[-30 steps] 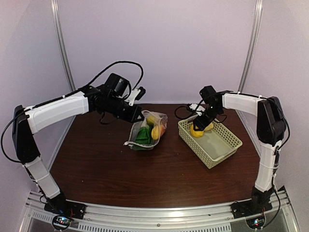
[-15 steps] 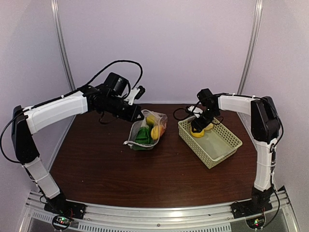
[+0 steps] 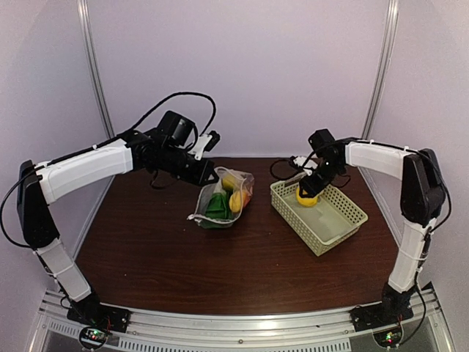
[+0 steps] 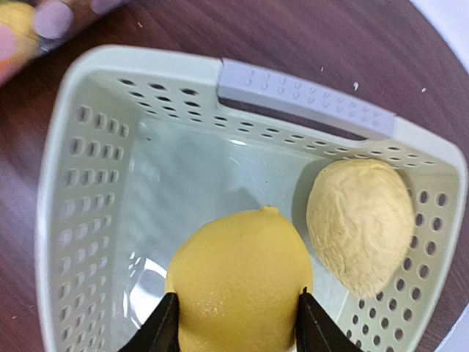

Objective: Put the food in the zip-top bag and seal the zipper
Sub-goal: Pick up the fake fruit from the bin, then place the fake fruit in the zipper food storage bag.

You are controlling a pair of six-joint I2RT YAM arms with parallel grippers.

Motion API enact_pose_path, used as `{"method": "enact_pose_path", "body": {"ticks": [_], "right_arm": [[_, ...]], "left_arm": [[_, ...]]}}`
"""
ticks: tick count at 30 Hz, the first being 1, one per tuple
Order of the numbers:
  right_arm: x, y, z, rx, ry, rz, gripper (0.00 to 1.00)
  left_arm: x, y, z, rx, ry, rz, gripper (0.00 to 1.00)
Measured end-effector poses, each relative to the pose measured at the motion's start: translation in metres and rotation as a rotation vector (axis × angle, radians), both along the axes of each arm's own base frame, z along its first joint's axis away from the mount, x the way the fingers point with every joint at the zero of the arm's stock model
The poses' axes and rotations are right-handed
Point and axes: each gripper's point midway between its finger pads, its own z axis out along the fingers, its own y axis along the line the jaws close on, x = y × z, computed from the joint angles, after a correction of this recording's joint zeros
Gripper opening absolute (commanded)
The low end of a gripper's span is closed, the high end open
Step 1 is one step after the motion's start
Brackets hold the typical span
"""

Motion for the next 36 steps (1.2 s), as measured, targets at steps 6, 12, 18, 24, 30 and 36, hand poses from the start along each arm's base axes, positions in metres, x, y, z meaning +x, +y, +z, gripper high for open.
{"method": "enact_pose_path", "body": {"ticks": [6, 12, 18, 24, 30, 36], "right_arm": [[-0.031, 0.021, 0.114, 0.219, -0.167, 0.102, 0.36], [-0.087, 0.077, 0.205, 0.489, -0.219, 0.362, 0.37], [-0.161, 0.144, 0.239, 0.654, -0.135, 0.659, 0.4], [-0.181, 0.171, 0.254, 0.709, -0.119, 0.75, 0.39], [-0.161, 0.184, 0.237, 0.689, -0.102, 0.688, 0.39], [-0.128, 0.186, 0.213, 0.606, -0.125, 0.567, 0.39]], "left_arm": [[0.0, -0.003, 0.004, -0.03, 0.0, 0.003, 0.0], [0.0, -0.013, 0.012, -0.097, 0.011, -0.005, 0.0], [0.0, -0.022, 0.031, -0.171, 0.03, -0.004, 0.0], [-0.005, -0.034, 0.054, -0.271, 0.059, -0.032, 0.0], [-0.013, -0.041, 0.06, -0.324, 0.112, -0.059, 0.0], [-0.017, -0.042, 0.063, -0.342, 0.138, -0.063, 0.0]]}}
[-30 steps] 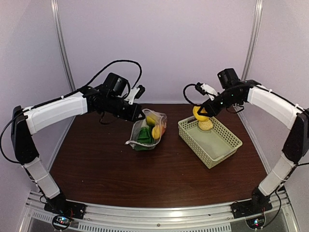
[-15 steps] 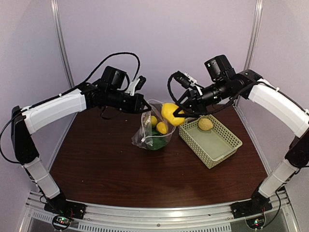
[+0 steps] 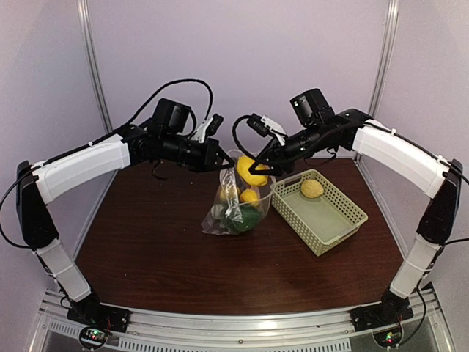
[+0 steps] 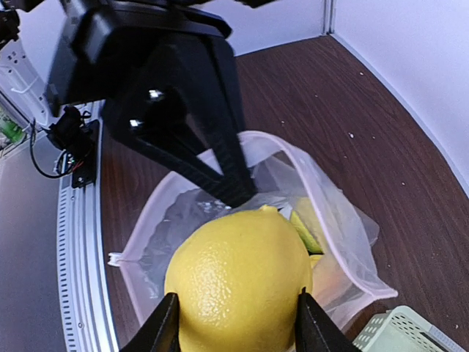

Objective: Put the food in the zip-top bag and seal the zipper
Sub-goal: Place the fake fruit in the zipper food storage bag.

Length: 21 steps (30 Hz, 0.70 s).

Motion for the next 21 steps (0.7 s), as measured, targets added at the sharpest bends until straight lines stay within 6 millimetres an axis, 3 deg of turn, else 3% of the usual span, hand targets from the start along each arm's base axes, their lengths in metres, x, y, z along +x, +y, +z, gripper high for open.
{"method": "enact_pose_path", "body": {"ticks": [4, 8, 15, 21], "right_arm": [[0.023, 0.0, -0.011, -0.062, -0.036, -0.095, 0.39], [0.032, 0.006, -0.021, -0.12, -0.069, -0.144, 0.43], [0.018, 0.031, -0.033, -0.205, -0.121, -0.127, 0.66], [0.013, 0.037, -0.026, -0.221, -0.155, -0.114, 0.73]], "left_arm": [[-0.001, 0.0, 0.002, -0.006, 0.004, -0.001, 0.0], [-0.004, 0.001, 0.006, -0.019, 0.005, 0.001, 0.0], [-0.005, 0.0, 0.003, -0.035, 0.018, 0.007, 0.0], [-0.006, 0.001, 0.001, -0.036, 0.021, 0.009, 0.0]]}}
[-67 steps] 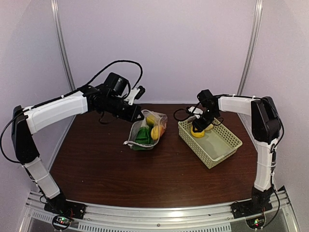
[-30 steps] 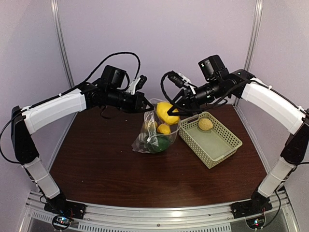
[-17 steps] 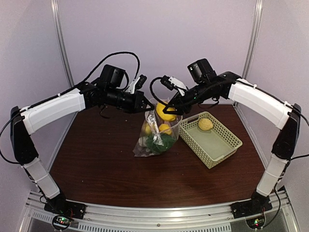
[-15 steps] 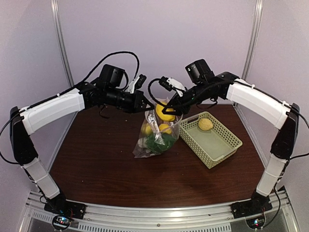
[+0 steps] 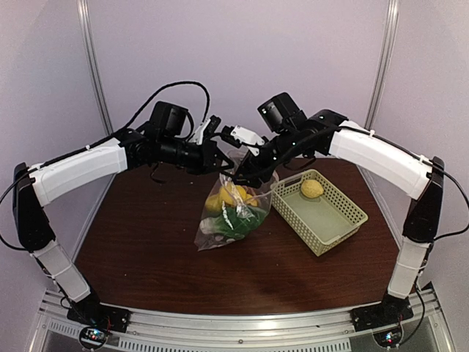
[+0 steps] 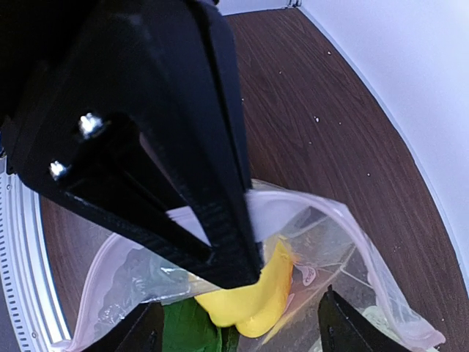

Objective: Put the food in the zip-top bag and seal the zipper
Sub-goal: Place the fake fruit in the zipper food storage bag, then pick up the fake fruit from the bin.

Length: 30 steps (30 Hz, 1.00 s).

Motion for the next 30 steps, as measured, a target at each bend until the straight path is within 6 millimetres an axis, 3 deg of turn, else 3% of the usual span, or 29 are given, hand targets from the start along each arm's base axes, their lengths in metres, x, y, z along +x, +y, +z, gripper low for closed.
{"method": "enact_pose_path", "body": {"ticks": [6, 10, 14, 17, 20, 24, 25, 27, 30], "right_arm": [[-0.005, -0.01, 0.012, -0.003, -0.028, 0.002, 0.73], [-0.017, -0.034, 0.048, 0.028, -0.108, -0.005, 0.77], [-0.02, -0.088, 0.102, 0.1, -0.258, -0.097, 0.78], [0.011, -0.147, 0.114, 0.113, -0.325, -0.262, 0.77], [0.048, -0.192, 0.083, 0.057, -0.297, -0.401, 0.76], [0.091, -0.232, -0.018, -0.1, -0.115, -0.508, 0.73], [0.096, -0.237, -0.049, -0.148, -0.055, -0.513, 0.72], [0.1, -0.251, -0.08, -0.206, 0.008, -0.525, 0.72], [0.103, -0.262, -0.107, -0.279, 0.052, -0.519, 0.71]], "left_arm": [[0.003, 0.001, -0.001, 0.003, -0.013, 0.015, 0.0], [0.006, 0.006, 0.002, 0.015, -0.033, 0.045, 0.0], [0.008, 0.025, 0.004, 0.088, -0.095, 0.092, 0.0], [0.007, 0.025, 0.004, 0.123, -0.123, 0.066, 0.0], [0.005, 0.02, -0.007, 0.157, -0.135, 0.034, 0.0], [0.001, 0.011, -0.026, 0.19, -0.116, -0.011, 0.0], [0.0, 0.011, -0.027, 0.192, -0.114, -0.013, 0.0], [-0.001, 0.011, -0.031, 0.206, -0.123, -0.032, 0.0], [0.001, 0.009, -0.033, 0.234, -0.166, -0.074, 0.0]]}}
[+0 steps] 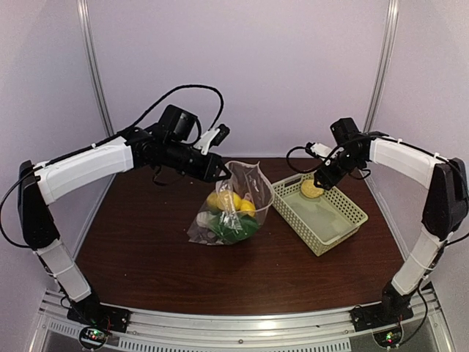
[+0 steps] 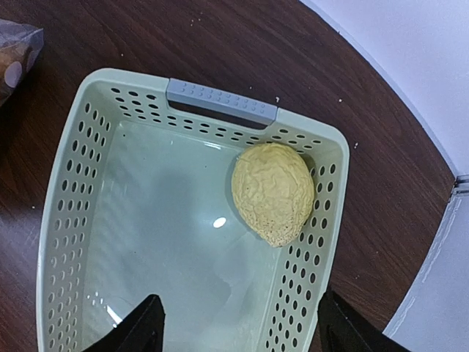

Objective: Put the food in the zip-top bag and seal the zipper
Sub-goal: Pick up the fake fruit from the bin.

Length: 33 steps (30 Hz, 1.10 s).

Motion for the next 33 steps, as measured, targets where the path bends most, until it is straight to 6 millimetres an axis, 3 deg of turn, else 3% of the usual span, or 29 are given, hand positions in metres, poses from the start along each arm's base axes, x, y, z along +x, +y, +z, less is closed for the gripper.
{"method": "enact_pose_path", "body": {"ticks": [7, 15, 24, 33], "right_arm": [[0.001, 0.0, -0.007, -0.064, 0.03, 0.068, 0.69], [0.037, 0.003, -0.025, -0.139, 0.065, 0.092, 0.68], [0.056, 0.006, -0.048, -0.17, 0.101, 0.084, 0.67], [0.061, 0.007, -0.077, -0.194, 0.159, 0.071, 0.67]], "left_arm": [[0.002, -0.011, -0.023, 0.042, -0.026, -0.1, 0.0], [-0.009, 0.006, -0.053, 0.043, 0.035, -0.114, 0.0], [-0.01, 0.009, -0.034, 0.009, -0.007, -0.107, 0.0], [-0.008, 0.011, -0.034, 0.006, -0.002, -0.097, 0.0]]}}
